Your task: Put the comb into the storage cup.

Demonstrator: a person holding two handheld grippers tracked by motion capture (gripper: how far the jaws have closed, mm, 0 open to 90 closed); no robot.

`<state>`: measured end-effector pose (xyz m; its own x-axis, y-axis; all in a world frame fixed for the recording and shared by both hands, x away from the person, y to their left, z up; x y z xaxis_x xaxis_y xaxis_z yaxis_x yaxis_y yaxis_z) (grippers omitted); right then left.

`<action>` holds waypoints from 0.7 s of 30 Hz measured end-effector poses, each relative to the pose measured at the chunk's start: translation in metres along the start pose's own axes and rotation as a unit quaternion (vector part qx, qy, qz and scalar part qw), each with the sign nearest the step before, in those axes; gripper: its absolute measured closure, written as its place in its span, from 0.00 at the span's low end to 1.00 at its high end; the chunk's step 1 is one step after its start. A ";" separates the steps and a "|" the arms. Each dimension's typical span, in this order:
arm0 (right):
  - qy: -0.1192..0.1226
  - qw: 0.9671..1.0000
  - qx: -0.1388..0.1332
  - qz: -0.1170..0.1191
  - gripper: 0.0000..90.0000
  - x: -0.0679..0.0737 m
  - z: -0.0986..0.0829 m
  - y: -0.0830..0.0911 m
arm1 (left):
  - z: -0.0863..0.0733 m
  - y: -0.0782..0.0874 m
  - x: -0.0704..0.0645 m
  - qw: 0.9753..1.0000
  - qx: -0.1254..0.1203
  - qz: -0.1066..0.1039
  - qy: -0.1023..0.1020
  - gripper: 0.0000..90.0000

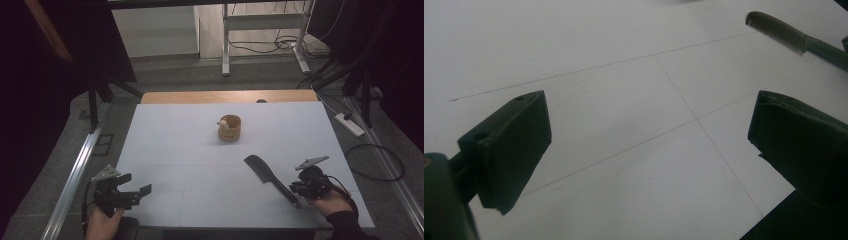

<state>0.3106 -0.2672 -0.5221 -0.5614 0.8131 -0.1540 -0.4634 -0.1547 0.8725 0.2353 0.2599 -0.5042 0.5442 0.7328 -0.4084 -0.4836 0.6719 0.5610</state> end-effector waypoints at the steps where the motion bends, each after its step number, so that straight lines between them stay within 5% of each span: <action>1: 0.001 1.000 -0.003 -0.003 0.84 0.000 0.001 0.001 | 0.000 0.000 0.000 1.000 0.000 0.000 0.000 0.05; 9: -0.001 0.999 -0.034 -0.018 0.58 -0.001 0.008 0.010 | 0.000 0.000 0.000 1.000 0.001 0.000 0.001 0.05; 10: 0.001 0.999 -0.036 -0.019 0.47 0.001 0.010 0.012 | 0.000 0.000 0.000 1.000 0.001 0.000 0.001 0.05; 14: 0.004 0.999 -0.035 -0.023 0.29 0.005 0.015 0.012 | 0.000 0.000 0.000 1.000 0.001 0.000 0.001 0.05; 21: 0.010 0.999 -0.036 -0.017 0.18 0.011 0.020 0.012 | 0.000 0.000 0.000 1.000 0.001 0.000 0.001 0.05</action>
<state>0.3124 -0.2492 -0.5041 -0.5583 0.8069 -0.1927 -0.5302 -0.1684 0.8310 0.2357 0.2598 -0.5045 0.5430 0.7332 -0.4094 -0.4822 0.6714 0.5628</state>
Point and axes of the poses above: each handheld gripper's, and its own axes: y roughly backward along the jaws, z roughly out of its top, x roughly to its left, the point moved 4 cm from there along -y, roughly forward along the jaws, and after that the axes turned 11 degrees about -z, right-handed, at the moved point
